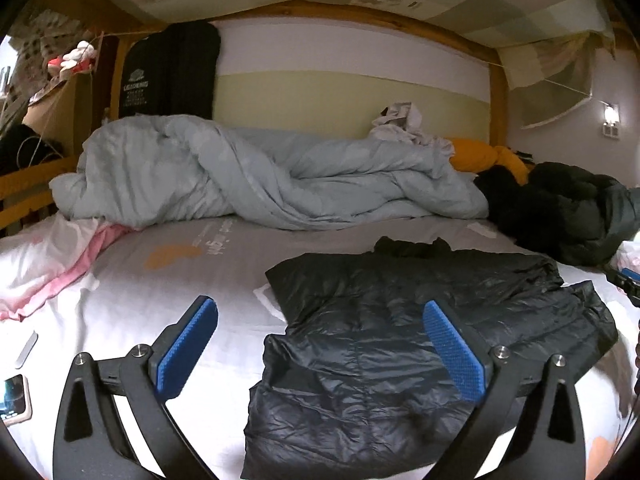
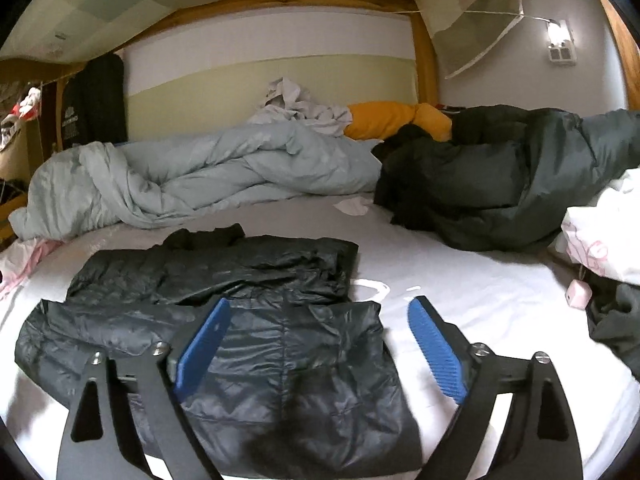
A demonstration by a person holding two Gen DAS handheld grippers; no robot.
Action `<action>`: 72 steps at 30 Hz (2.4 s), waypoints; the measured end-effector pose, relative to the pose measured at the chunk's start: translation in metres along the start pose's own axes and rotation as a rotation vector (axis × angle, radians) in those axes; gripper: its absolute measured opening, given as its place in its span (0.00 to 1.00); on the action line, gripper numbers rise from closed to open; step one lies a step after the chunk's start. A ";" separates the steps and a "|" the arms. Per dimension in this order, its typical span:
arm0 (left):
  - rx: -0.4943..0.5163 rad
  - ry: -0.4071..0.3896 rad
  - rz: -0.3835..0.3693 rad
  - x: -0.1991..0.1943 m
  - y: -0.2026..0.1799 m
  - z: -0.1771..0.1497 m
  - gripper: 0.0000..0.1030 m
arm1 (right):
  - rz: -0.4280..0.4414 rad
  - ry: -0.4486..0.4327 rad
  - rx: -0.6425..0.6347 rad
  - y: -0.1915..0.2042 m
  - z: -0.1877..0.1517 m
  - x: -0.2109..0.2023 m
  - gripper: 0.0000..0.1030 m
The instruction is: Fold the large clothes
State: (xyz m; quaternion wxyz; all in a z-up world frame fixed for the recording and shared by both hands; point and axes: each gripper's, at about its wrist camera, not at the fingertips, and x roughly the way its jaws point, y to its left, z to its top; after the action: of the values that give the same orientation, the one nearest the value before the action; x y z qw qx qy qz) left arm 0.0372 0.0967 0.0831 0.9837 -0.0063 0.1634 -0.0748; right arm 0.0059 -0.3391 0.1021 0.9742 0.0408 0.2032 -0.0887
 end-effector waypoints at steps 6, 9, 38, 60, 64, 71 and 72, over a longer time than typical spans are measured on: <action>-0.032 -0.029 0.005 -0.014 -0.001 0.001 0.99 | -0.001 -0.037 -0.005 0.008 -0.006 -0.018 1.00; -0.024 -0.033 0.007 -0.020 -0.006 0.000 0.99 | 0.017 -0.049 -0.005 0.013 -0.010 -0.027 1.00; 0.346 0.370 0.065 0.021 -0.099 -0.112 0.99 | 0.093 0.276 -0.469 0.095 -0.100 -0.010 1.00; 0.412 0.354 0.201 0.034 -0.090 -0.112 0.20 | -0.103 0.269 -0.413 0.068 -0.090 0.016 0.29; 0.353 0.358 0.175 0.000 -0.086 -0.109 0.20 | -0.054 0.248 -0.366 0.058 -0.089 -0.018 0.28; 0.221 0.361 0.155 -0.018 -0.071 -0.110 0.44 | -0.027 0.261 -0.322 0.050 -0.101 -0.047 0.43; 0.208 0.358 0.147 -0.019 -0.069 -0.109 0.46 | -0.042 0.258 -0.326 0.050 -0.101 -0.046 0.52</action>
State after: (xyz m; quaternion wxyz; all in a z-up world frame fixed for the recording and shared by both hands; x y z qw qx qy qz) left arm -0.0256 0.0322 -0.0119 0.9372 0.1205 0.3267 -0.0192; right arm -0.0656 -0.2713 0.0303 0.9318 -0.1104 0.3388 -0.0691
